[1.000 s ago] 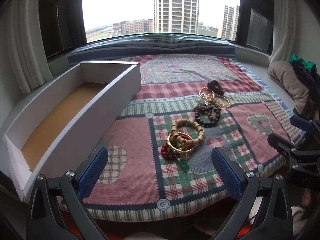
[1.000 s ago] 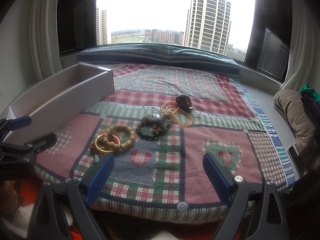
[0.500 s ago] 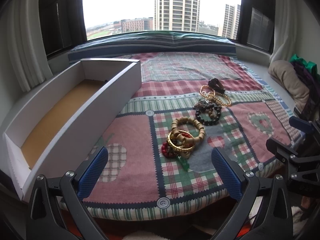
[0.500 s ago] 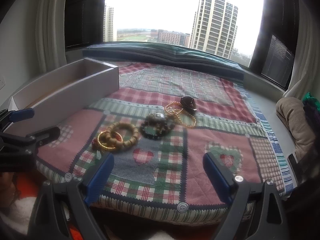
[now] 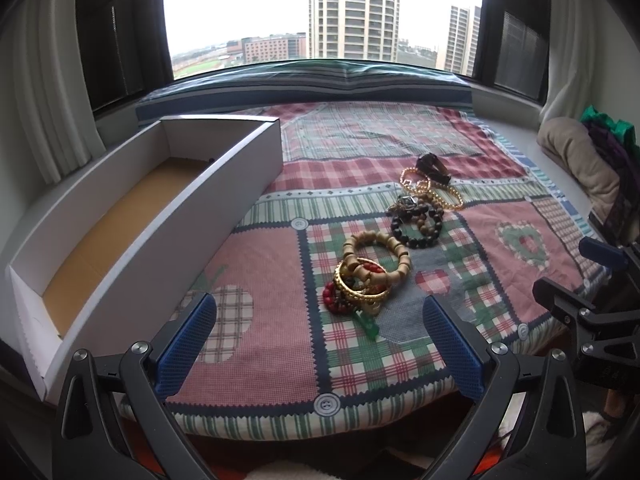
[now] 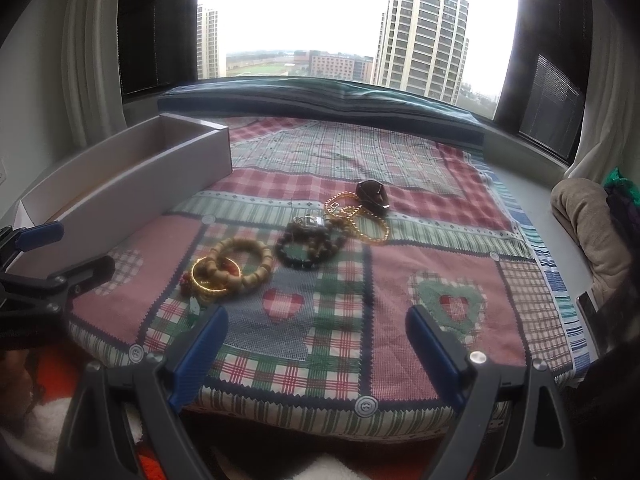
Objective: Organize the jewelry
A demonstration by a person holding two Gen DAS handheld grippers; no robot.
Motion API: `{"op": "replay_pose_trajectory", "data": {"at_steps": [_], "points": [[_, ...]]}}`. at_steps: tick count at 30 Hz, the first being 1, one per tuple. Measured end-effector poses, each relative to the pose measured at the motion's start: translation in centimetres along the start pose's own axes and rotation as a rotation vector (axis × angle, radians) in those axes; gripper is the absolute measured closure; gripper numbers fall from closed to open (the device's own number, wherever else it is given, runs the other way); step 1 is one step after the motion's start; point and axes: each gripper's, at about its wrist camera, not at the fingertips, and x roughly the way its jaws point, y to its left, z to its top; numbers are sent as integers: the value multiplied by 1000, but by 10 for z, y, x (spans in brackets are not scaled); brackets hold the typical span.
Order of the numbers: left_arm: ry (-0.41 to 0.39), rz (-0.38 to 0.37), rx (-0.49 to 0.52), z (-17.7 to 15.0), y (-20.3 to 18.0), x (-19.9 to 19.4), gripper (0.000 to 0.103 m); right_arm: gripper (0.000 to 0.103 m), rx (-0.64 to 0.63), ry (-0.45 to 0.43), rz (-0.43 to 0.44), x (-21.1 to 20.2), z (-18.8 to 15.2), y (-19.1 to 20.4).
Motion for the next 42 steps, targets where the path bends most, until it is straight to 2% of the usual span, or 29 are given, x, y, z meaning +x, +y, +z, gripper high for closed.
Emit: {"op": "replay_pose_trajectory", "data": {"at_steps": [17,36,42], "points": [[6,1,-1,-1,1,3,0,11,-25,48,45,5,-3,6],[5,3,-3,-1,1,3,0,11,-9,38,50,3,-3,6],[10,3,-3,0,2,5,0,11,1,24,79,1,-2,5]]}}
